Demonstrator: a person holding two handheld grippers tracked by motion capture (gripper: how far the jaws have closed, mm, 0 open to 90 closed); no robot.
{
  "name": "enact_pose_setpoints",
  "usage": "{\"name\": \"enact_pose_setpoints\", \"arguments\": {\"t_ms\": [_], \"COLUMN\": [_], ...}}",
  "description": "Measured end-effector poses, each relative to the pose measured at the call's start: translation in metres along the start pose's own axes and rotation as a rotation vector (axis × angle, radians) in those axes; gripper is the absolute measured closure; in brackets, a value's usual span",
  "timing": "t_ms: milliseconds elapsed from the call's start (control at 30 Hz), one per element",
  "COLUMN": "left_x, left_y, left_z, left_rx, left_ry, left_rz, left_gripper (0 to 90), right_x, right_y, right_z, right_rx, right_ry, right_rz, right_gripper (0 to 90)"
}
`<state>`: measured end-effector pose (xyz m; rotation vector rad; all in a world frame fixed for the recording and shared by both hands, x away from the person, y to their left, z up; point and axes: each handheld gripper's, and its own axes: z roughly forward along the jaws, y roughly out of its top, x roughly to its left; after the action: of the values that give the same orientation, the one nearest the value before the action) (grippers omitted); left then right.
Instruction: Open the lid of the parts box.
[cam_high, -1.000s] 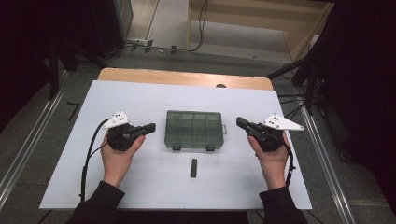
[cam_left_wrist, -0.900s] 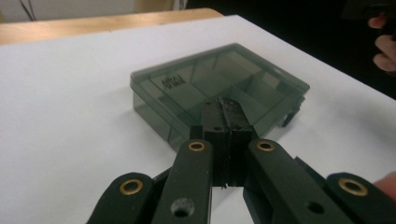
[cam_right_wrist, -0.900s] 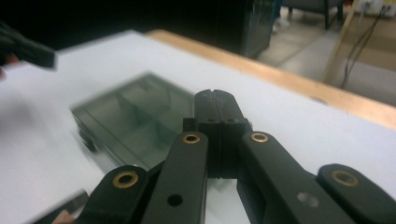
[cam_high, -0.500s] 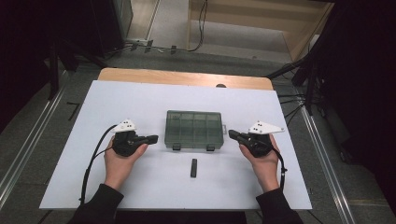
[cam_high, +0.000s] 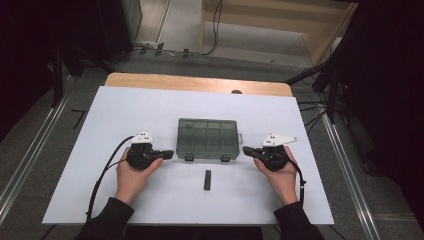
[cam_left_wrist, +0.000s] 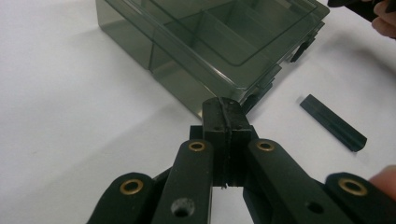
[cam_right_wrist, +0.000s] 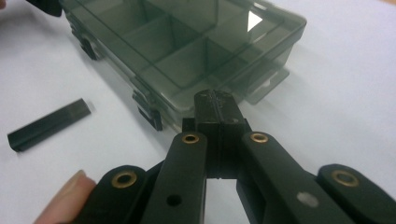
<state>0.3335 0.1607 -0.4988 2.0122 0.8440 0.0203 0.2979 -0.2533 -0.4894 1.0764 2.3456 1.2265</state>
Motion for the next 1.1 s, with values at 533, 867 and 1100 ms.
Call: {"name": "enact_pose_setpoints", "arguments": {"t_ms": [533, 867, 1100], "left_x": [-0.002, -0.001, -0.001], "left_y": [0.0, -0.001, -0.001], "left_z": [0.007, 0.008, 0.009], "left_rx": [0.016, 0.019, 0.018], "left_ry": [0.034, 0.034, 0.035], "left_rz": [-0.003, 0.002, 0.006], "left_gripper": [89.4, 89.4, 89.4], "right_x": [0.001, 0.003, 0.004], "right_y": [-0.007, -0.007, -0.005], "right_z": [0.012, 0.015, 0.011], "right_rx": [0.084, 0.093, 0.05], "right_ry": [0.042, 0.041, 0.04], "right_rz": [-0.031, -0.04, -0.048], "right_gripper": [88.7, 88.7, 88.8]}}
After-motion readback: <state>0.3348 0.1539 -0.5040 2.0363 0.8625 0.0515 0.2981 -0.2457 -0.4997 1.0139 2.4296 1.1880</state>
